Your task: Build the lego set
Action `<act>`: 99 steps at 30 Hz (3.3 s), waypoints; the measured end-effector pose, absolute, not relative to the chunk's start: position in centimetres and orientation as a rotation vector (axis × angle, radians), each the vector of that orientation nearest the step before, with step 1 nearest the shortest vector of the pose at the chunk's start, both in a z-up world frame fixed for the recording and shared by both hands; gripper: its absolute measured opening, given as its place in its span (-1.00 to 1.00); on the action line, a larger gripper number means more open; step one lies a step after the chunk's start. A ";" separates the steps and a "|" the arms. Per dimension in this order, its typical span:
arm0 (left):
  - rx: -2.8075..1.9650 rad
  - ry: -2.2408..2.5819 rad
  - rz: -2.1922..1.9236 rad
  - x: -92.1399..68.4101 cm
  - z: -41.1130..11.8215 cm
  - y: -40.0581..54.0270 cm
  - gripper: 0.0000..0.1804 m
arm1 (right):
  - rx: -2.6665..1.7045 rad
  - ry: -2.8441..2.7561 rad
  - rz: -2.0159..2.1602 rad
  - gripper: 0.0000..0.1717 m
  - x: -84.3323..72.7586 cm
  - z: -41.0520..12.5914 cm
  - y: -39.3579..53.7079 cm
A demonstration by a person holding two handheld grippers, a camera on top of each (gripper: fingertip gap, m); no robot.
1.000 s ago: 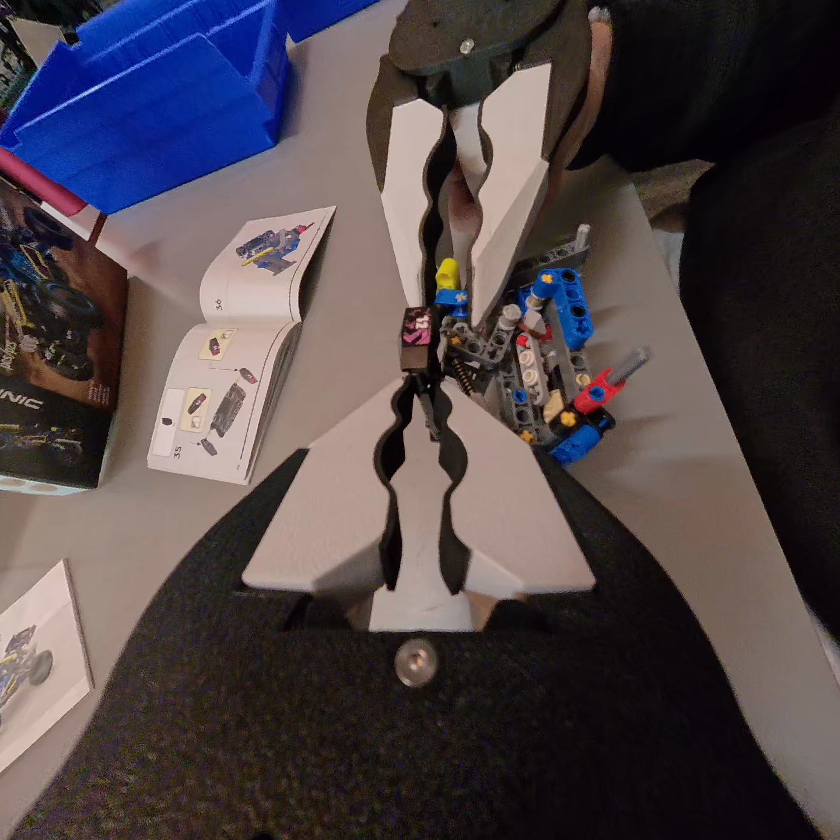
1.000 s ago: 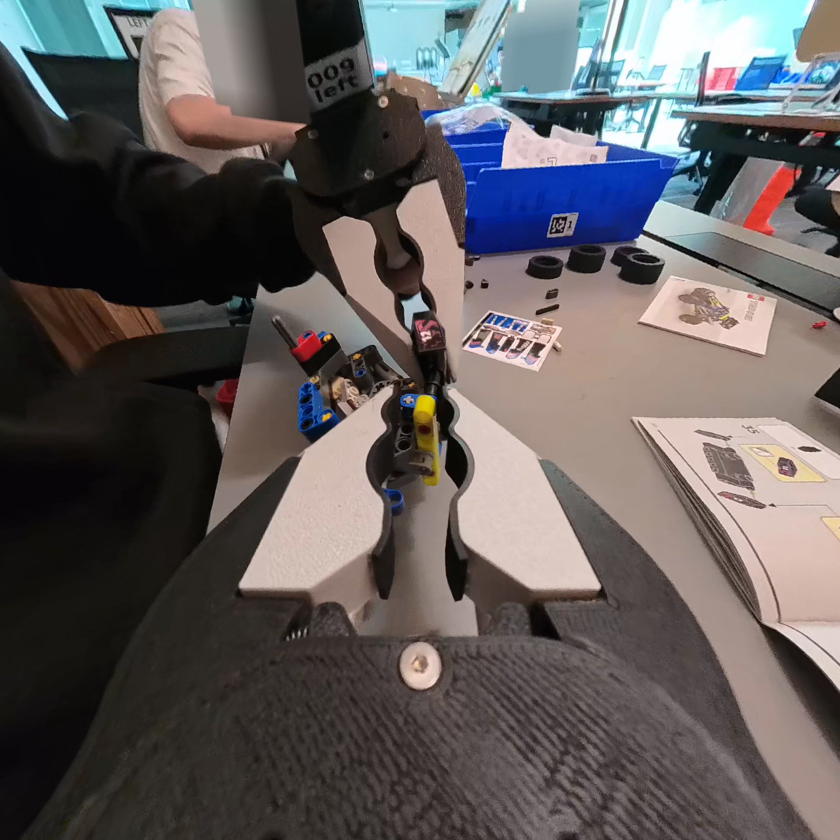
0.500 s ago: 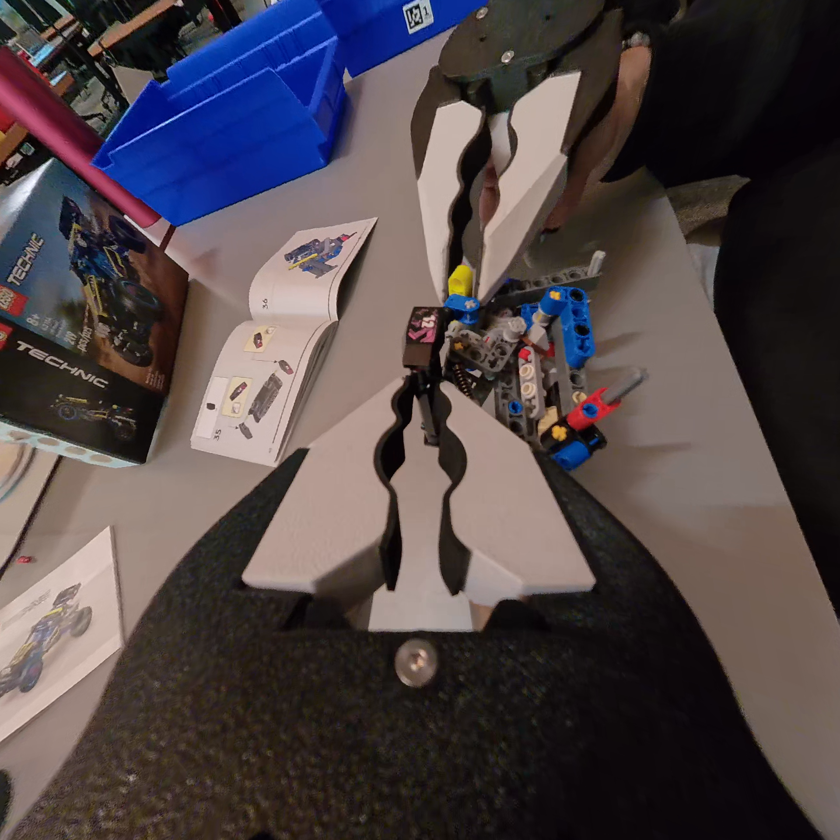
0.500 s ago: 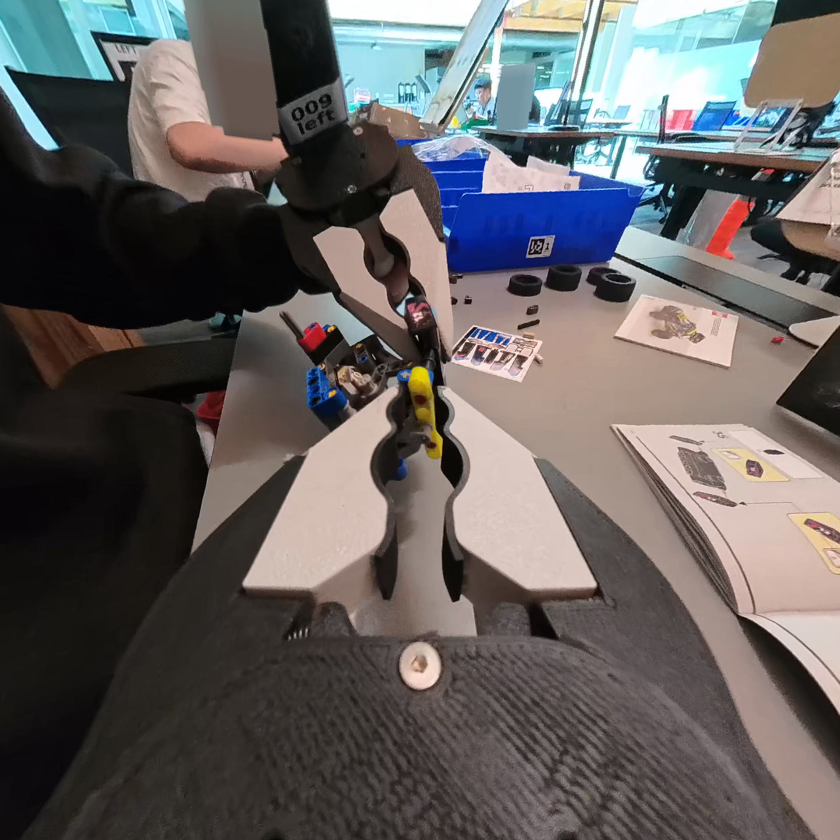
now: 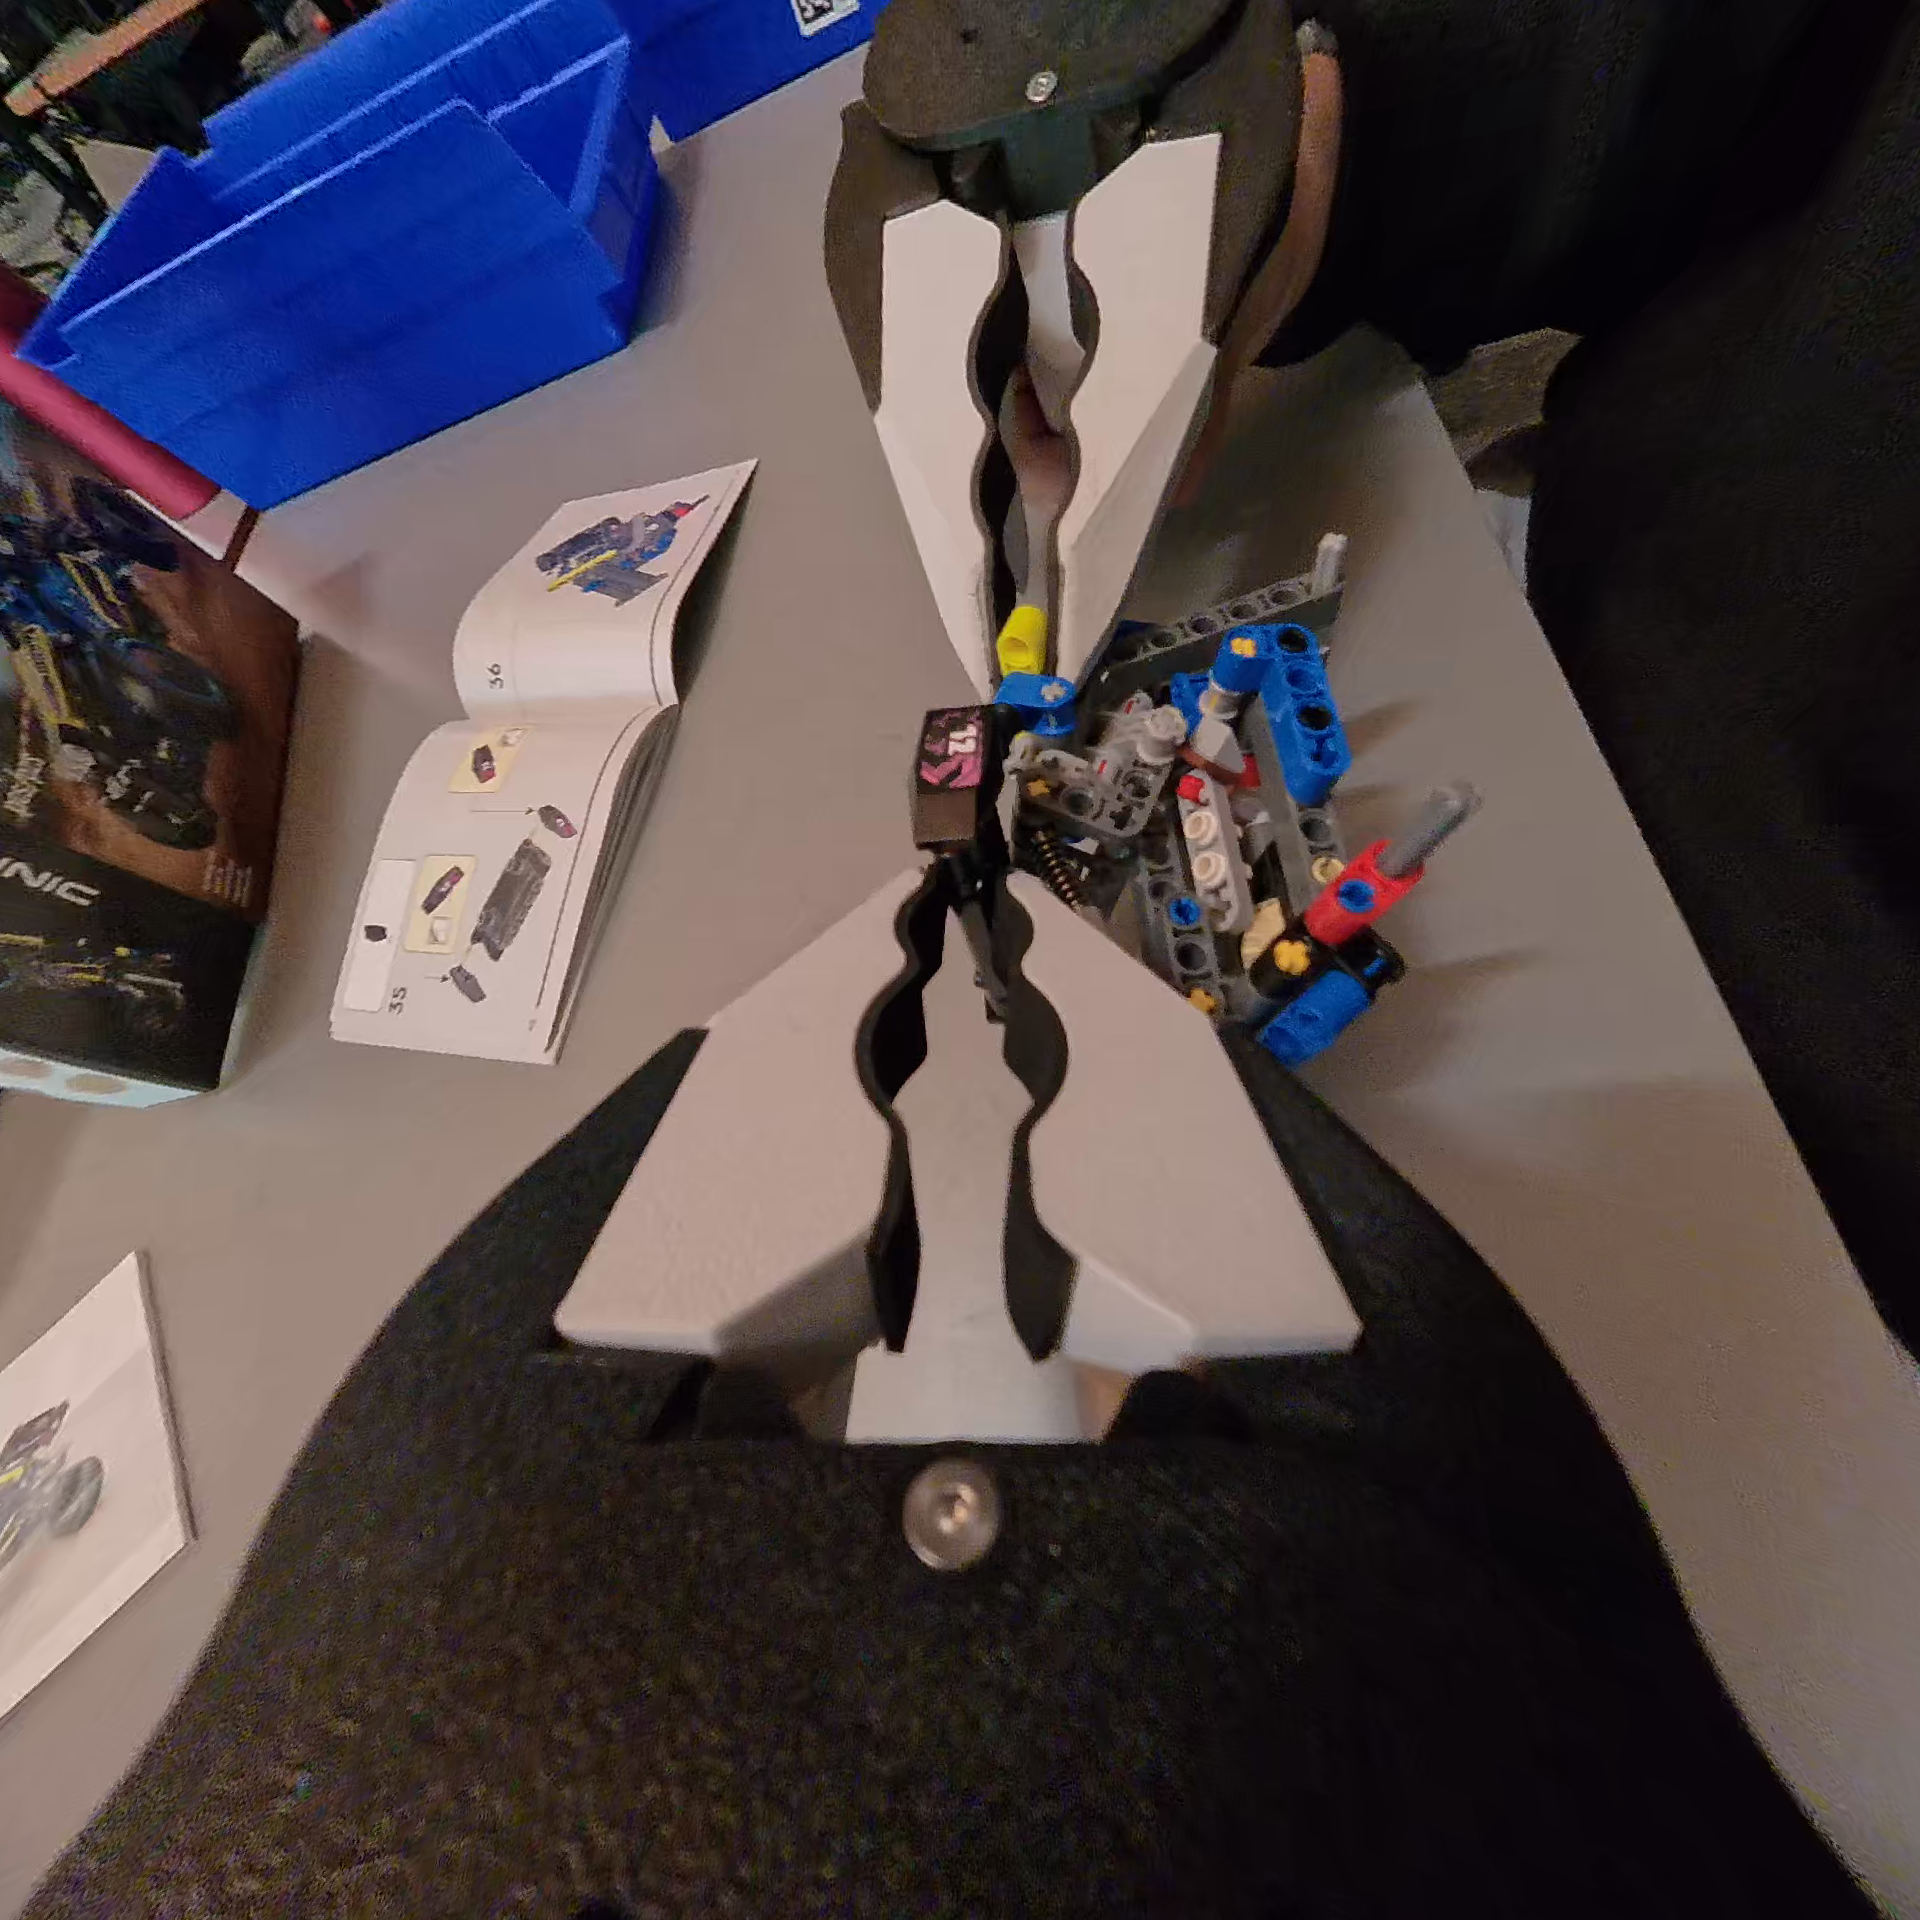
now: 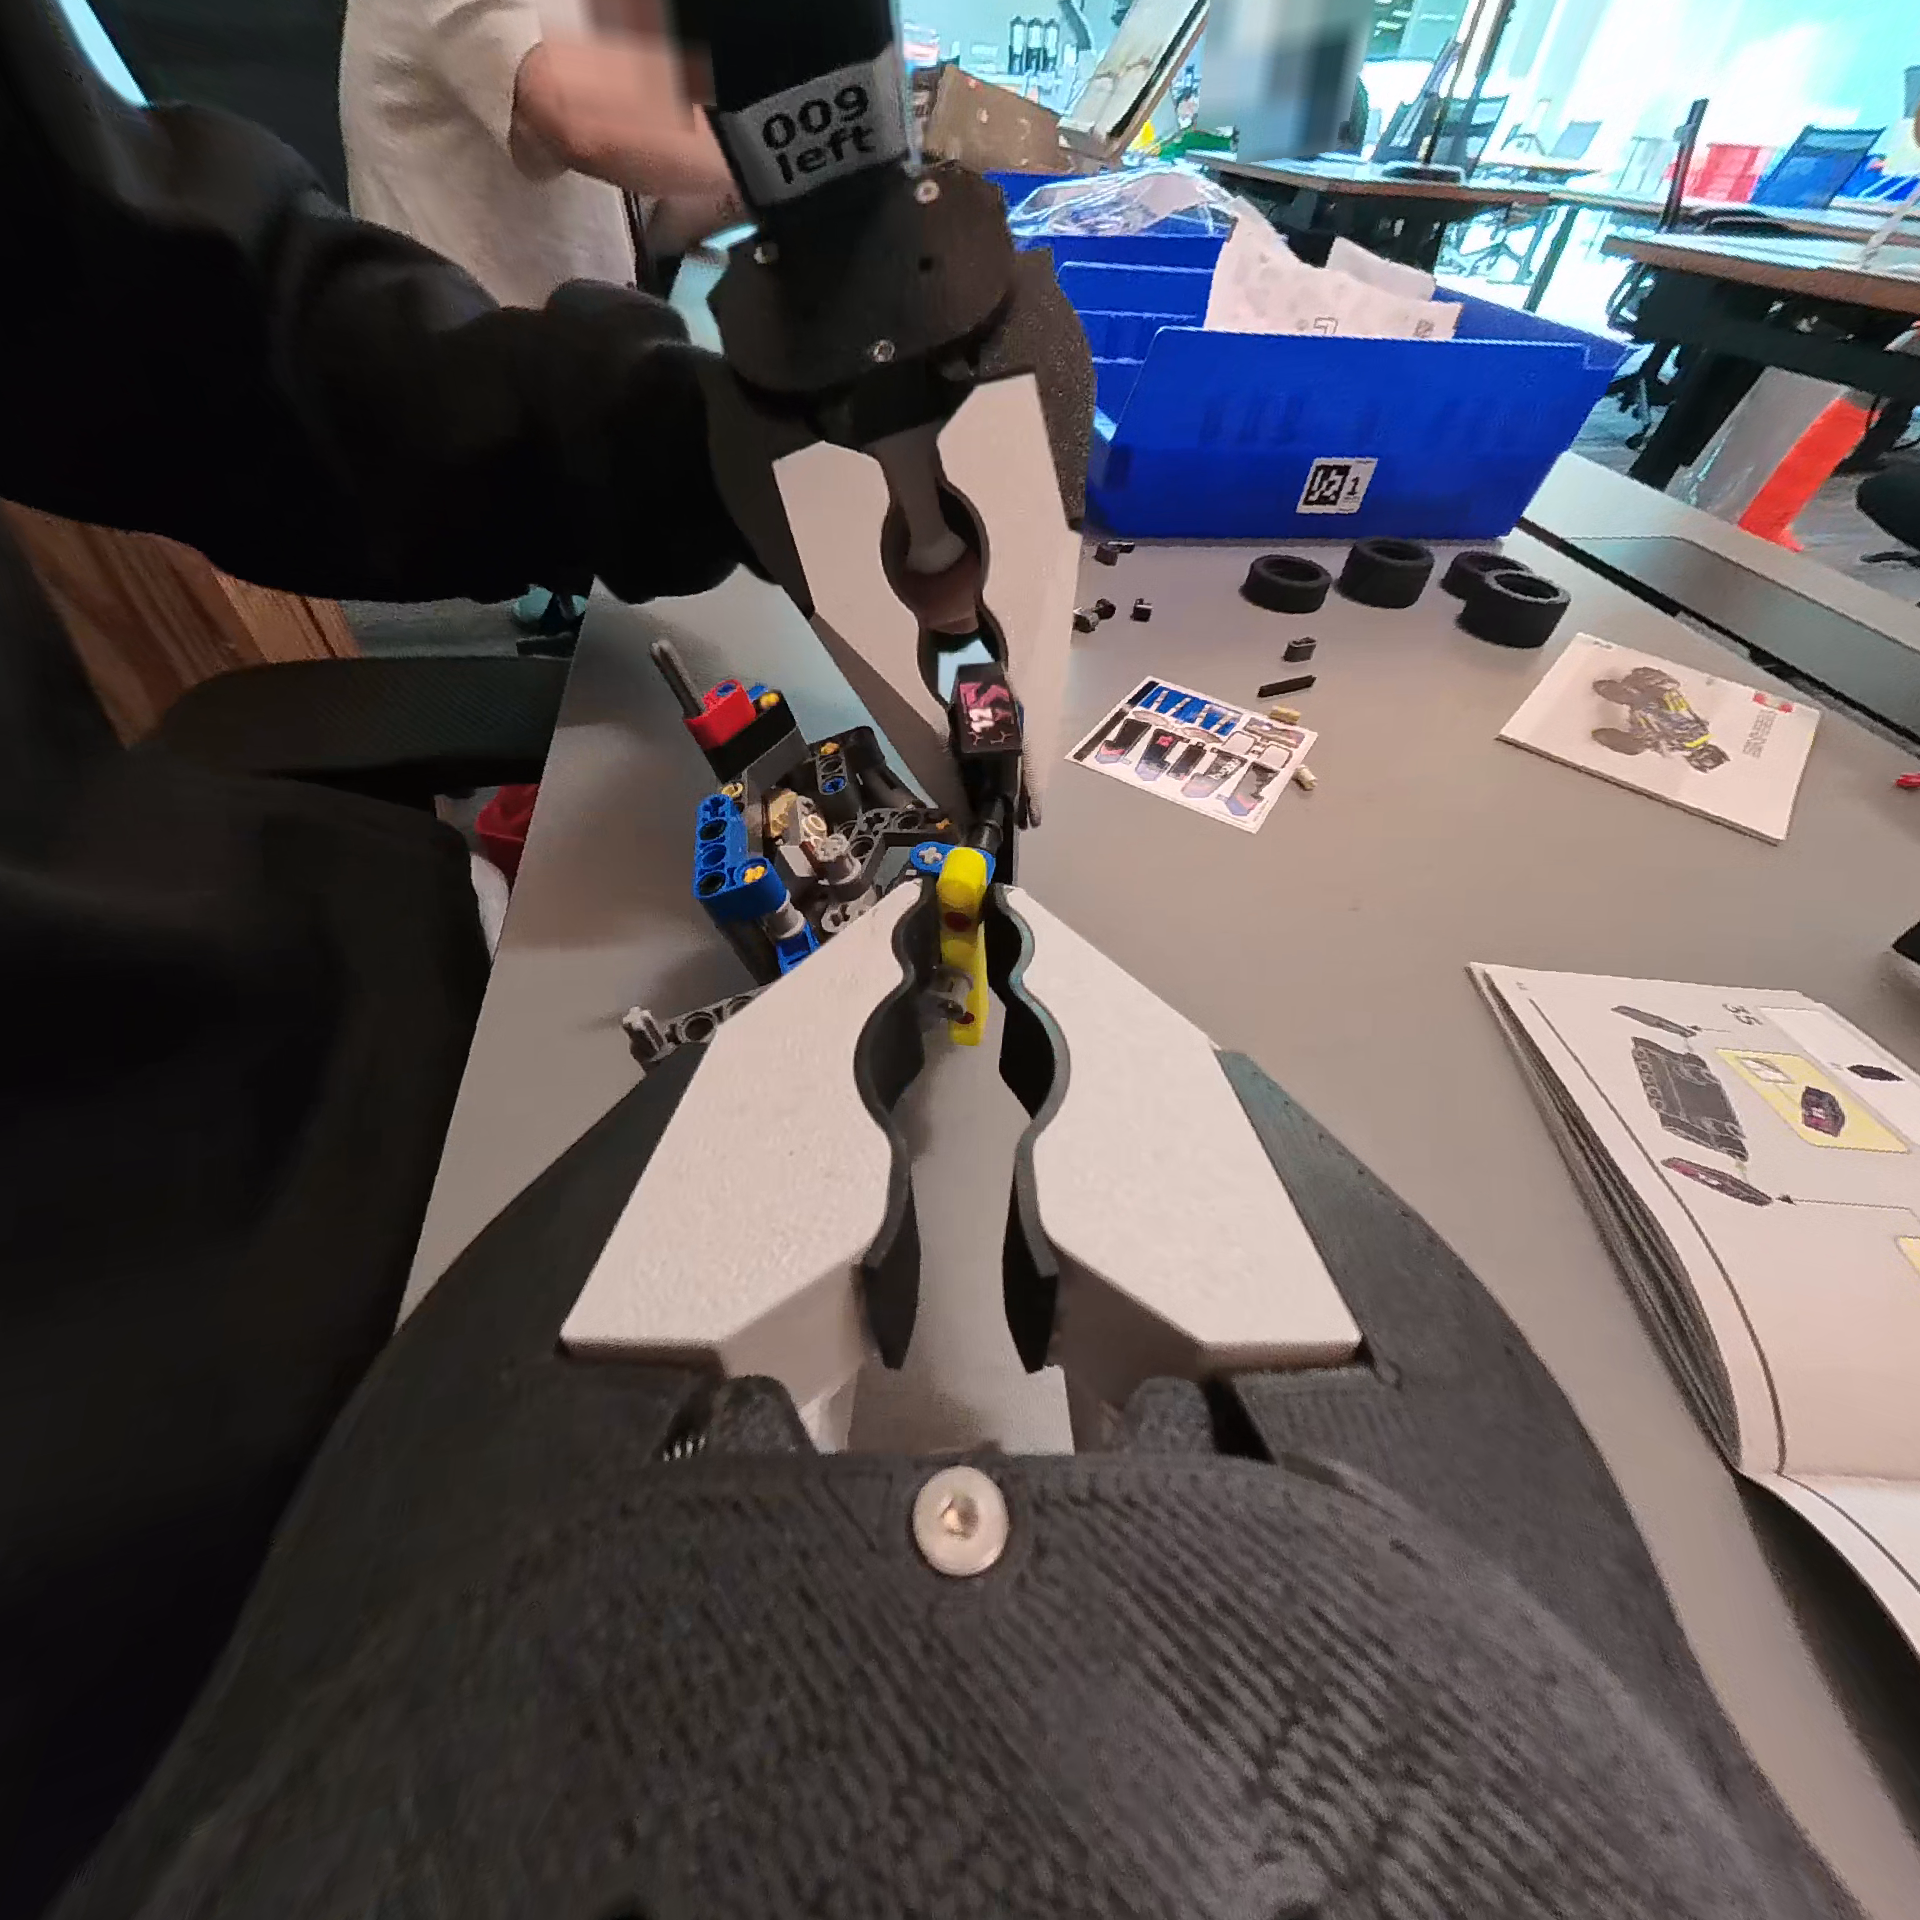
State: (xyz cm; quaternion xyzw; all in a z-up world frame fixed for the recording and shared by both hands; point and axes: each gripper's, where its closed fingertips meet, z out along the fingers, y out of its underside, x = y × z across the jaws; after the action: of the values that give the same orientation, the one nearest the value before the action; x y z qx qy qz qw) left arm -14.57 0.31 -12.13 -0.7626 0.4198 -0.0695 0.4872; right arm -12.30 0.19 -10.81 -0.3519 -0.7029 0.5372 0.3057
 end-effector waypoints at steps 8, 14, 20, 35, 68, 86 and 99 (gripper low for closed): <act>-1.853 1.082 -0.227 -14.5 -12.5 0.2 -0.94 | -0.921 -1.892 1.428 -0.93 -12.3 -11.0 -0.1; -1.858 1.106 -0.238 -14.4 -12.7 0.2 -0.94 | -0.915 -1.914 1.440 -0.93 -12.2 -11.1 -0.3; -1.732 1.219 0.091 -15.2 -11.1 1.3 -0.94 | -0.873 -1.865 1.487 -0.77 -12.3 -10.3 0.0; -1.879 1.997 0.684 -15.0 -10.4 4.2 -0.93 | -0.851 -1.750 1.118 -0.82 -14.0 -8.9 2.1; -2.064 0.511 -0.269 -15.1 -13.3 -0.8 -0.58 | -0.851 -1.877 0.953 -0.48 -14.6 -10.5 -0.5; -2.358 0.346 -0.081 -12.4 -13.6 1.3 -0.12 | -1.023 -2.037 1.033 -0.55 -12.8 -13.0 2.6; -2.484 0.533 -0.084 -13.8 -14.6 0.7 -0.27 | -0.925 -1.933 1.191 -0.53 -10.8 -10.6 0.8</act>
State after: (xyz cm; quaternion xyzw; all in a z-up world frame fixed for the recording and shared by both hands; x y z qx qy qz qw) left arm -13.81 0.67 -14.59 -0.9336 0.2005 -0.0315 0.2954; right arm -10.83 0.80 -10.60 -0.3552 -0.7421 0.4571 0.3381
